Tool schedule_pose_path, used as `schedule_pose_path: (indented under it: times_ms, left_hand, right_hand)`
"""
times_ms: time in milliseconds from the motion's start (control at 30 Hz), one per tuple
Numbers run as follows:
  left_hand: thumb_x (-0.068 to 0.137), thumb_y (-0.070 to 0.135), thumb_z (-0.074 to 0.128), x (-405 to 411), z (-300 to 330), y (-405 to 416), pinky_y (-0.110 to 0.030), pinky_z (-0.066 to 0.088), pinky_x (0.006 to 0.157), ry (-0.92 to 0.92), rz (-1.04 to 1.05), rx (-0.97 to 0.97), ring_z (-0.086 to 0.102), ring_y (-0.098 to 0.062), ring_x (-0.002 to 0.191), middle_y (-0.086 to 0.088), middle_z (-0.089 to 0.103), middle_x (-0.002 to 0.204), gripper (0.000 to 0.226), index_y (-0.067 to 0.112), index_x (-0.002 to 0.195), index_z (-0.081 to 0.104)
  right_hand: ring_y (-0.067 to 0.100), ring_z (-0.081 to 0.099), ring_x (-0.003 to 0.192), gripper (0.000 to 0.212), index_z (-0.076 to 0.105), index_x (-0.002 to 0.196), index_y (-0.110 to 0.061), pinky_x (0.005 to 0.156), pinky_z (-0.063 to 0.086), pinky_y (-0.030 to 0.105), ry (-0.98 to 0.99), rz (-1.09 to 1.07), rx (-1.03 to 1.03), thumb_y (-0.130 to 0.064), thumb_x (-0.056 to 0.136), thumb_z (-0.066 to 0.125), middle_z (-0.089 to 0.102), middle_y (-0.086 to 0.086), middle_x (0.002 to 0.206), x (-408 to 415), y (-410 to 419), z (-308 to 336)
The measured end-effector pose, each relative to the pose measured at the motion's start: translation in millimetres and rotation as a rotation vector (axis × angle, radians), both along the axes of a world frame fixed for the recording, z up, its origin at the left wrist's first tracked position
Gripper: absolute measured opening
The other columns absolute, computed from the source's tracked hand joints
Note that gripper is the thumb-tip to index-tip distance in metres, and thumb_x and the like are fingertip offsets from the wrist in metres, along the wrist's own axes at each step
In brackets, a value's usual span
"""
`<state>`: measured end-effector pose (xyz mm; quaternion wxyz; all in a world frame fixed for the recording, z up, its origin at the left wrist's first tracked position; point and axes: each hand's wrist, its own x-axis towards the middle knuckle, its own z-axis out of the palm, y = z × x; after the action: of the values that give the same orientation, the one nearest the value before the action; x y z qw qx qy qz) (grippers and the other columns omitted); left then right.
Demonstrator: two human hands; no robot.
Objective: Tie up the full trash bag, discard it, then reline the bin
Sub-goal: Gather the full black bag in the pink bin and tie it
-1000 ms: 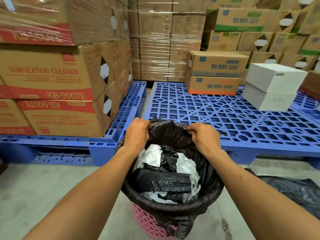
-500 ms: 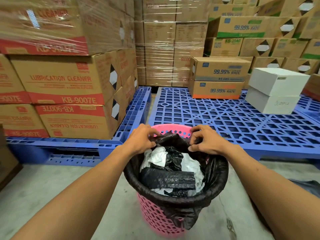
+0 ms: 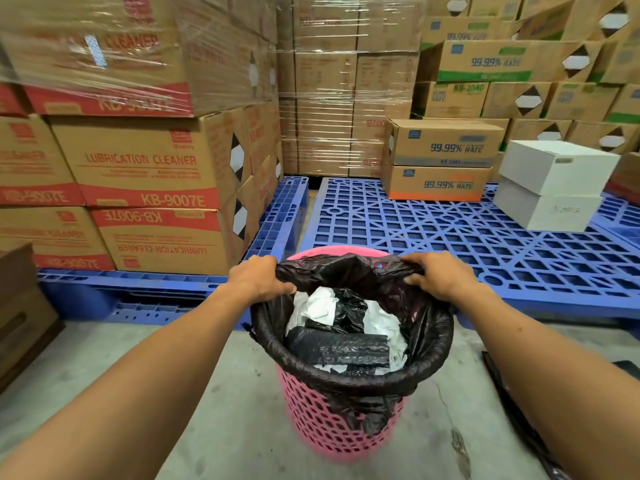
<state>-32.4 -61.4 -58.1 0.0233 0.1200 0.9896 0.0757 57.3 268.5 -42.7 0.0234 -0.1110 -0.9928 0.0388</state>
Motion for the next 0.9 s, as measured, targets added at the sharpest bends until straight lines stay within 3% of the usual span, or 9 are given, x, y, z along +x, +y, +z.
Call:
schedule_pose_path:
  times_ms: [100,167,333,400,500,667,733,800,900]
  left_hand:
    - [0.077,0.065,0.068,6.8,5.5,-2.3,-0.037,0.049,0.071,0.004,0.053,0.009,0.062,-0.028,0.088,-0.005,0.066,0.098,0.055,0.015,0.098,0.062]
    - [0.078,0.058,0.072,9.4,8.3,-4.5,-0.036,0.048,0.066,0.021,0.079,0.062,0.063,-0.029,0.084,-0.008,0.069,0.096,0.049,0.011,0.093,0.064]
    - [0.085,0.026,0.077,8.3,19.7,-15.7,-0.034,0.045,0.067,-0.019,0.059,0.478,0.061,-0.024,0.081,-0.011,0.069,0.091,0.025,0.011,0.080,0.057]
    - [0.087,0.024,0.074,10.5,21.5,-18.4,-0.033,0.044,0.069,-0.069,0.020,0.522,0.059,-0.022,0.079,-0.009,0.067,0.088,0.023,0.012,0.080,0.057]
    - [0.086,0.022,0.076,13.3,24.5,-22.9,-0.034,0.045,0.074,-0.102,0.019,0.540,0.062,-0.026,0.088,-0.004,0.065,0.086,0.021,0.013,0.080,0.058]
    - [0.076,0.013,0.084,16.6,31.1,-33.8,-0.042,0.046,0.080,-0.243,0.004,0.561,0.061,-0.040,0.108,-0.023,0.063,0.118,0.043,0.014,0.111,0.060]
    - [0.076,0.009,0.084,22.0,34.8,-35.0,-0.041,0.048,0.079,-0.278,-0.027,0.535,0.065,-0.033,0.088,-0.021,0.064,0.094,0.058,0.012,0.127,0.057]
    - [0.076,0.009,0.084,24.9,38.1,-33.9,-0.040,0.049,0.083,-0.276,-0.038,0.510,0.063,-0.028,0.085,-0.011,0.061,0.088,0.070,0.013,0.138,0.052]
    - [0.074,0.016,0.086,29.4,45.7,-34.1,-0.043,0.047,0.099,-0.352,-0.013,0.465,0.058,-0.031,0.110,-0.011,0.059,0.121,0.086,0.018,0.147,0.042]
  right_hand:
    - [0.027,0.067,0.091,0.026,0.071,0.118,-0.028,0.066,0.055,0.038,0.117,-0.025,0.093,-0.035,0.094,0.065,0.074,0.005,0.102,1.9,-3.5,8.1]
    - [0.027,0.068,0.082,0.019,0.076,0.103,-0.023,0.065,0.058,0.038,0.148,-0.025,0.146,-0.037,0.092,0.069,0.074,0.004,0.090,1.0,-6.3,12.5]
    - [0.022,0.059,0.076,0.033,0.063,0.082,-0.021,0.061,0.047,0.035,0.086,0.003,-0.078,-0.048,0.078,0.080,0.061,0.001,0.081,-4.4,-10.1,22.1]
    - [0.022,0.054,0.073,0.036,0.059,0.078,-0.019,0.059,0.040,0.034,0.037,0.059,-0.188,-0.046,0.075,0.082,0.053,0.001,0.080,-3.2,-9.3,22.1]
    - [0.027,0.057,0.079,0.039,0.060,0.091,-0.013,0.063,0.040,0.036,-0.033,0.091,-0.184,-0.045,0.080,0.079,0.060,0.008,0.087,1.5,-8.3,23.6]
    - [0.027,0.055,0.078,0.035,0.050,0.088,-0.020,0.065,0.041,0.038,-0.093,0.080,-0.138,-0.044,0.084,0.075,0.060,0.009,0.090,10.7,-13.2,39.1]
    - [0.026,0.055,0.081,0.038,0.051,0.096,-0.019,0.069,0.044,0.039,-0.124,0.067,-0.089,-0.046,0.083,0.075,0.059,0.007,0.093,13.1,-18.2,46.3]
    - [0.027,0.056,0.089,0.048,0.052,0.104,-0.017,0.078,0.048,0.040,-0.186,0.035,-0.037,-0.050,0.079,0.076,0.057,0.004,0.097,14.8,-23.9,53.8]
    - [0.026,0.060,0.090,0.053,0.059,0.098,-0.019,0.084,0.053,0.043,-0.299,-0.022,0.071,-0.060,0.072,0.078,0.060,0.000,0.094,17.0,-34.1,67.0]
